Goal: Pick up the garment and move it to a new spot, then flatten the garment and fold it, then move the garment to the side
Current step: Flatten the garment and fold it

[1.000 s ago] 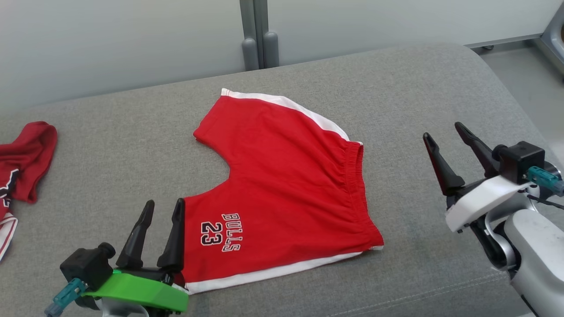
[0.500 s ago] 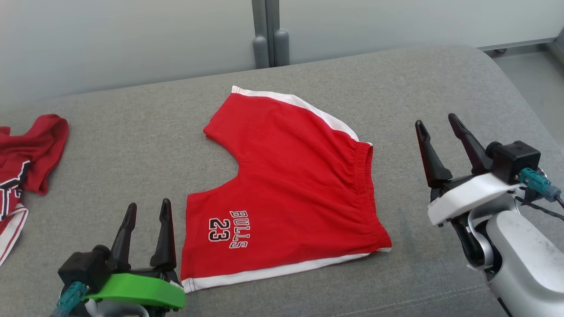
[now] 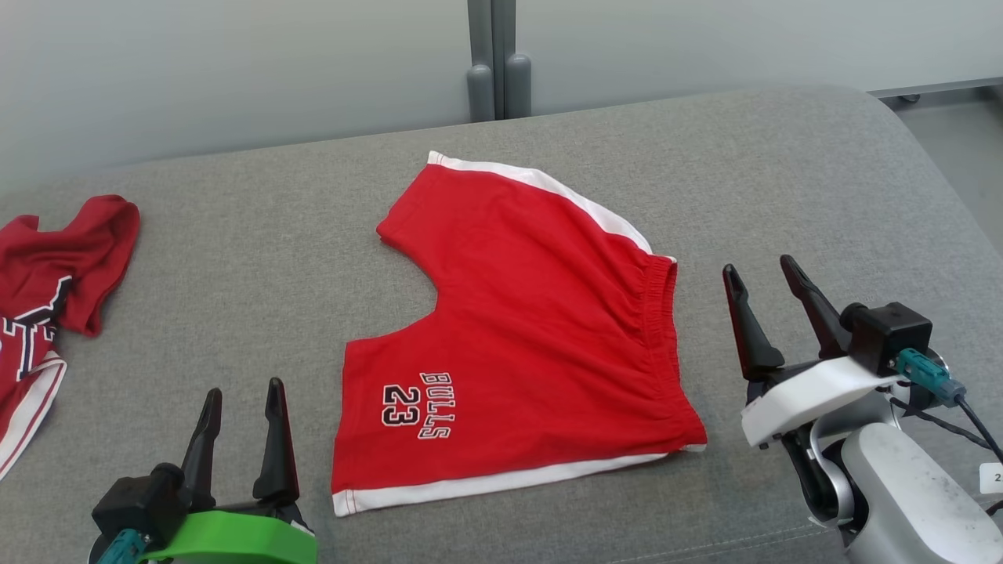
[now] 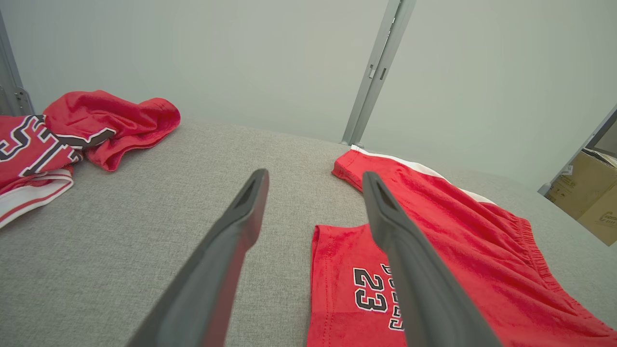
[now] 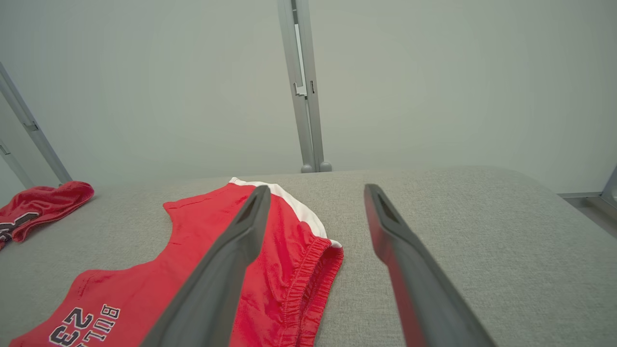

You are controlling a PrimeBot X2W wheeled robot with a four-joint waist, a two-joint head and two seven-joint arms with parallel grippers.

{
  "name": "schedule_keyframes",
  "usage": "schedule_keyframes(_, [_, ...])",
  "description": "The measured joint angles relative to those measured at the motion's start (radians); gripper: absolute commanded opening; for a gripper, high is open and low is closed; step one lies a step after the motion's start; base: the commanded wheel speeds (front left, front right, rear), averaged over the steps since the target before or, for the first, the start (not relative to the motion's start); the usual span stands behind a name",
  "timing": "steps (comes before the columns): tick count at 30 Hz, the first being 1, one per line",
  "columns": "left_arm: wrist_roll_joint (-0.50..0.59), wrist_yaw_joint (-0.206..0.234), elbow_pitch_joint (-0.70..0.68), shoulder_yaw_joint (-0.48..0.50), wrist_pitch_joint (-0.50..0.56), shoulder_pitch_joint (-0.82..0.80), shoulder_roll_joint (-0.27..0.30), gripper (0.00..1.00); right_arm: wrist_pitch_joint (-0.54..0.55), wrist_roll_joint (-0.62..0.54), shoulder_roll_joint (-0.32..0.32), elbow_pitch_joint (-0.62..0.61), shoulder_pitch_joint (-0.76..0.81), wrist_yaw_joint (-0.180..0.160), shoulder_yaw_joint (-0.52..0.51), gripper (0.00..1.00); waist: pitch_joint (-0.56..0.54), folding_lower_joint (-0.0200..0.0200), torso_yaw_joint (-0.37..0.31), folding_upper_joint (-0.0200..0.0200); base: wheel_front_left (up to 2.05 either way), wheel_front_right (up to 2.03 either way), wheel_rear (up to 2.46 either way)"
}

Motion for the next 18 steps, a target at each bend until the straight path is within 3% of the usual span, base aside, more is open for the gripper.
schedule_keyframes(18, [0.007, 0.000, -0.001, 0.004, 0.000, 0.035, -0.020, 1.00, 0.000, -0.047, 0.044, 0.007, 0.043, 0.000, -0.018, 1.00, -0.034, 0.0000, -0.003, 0.0000, 0.00, 0.00, 0.00])
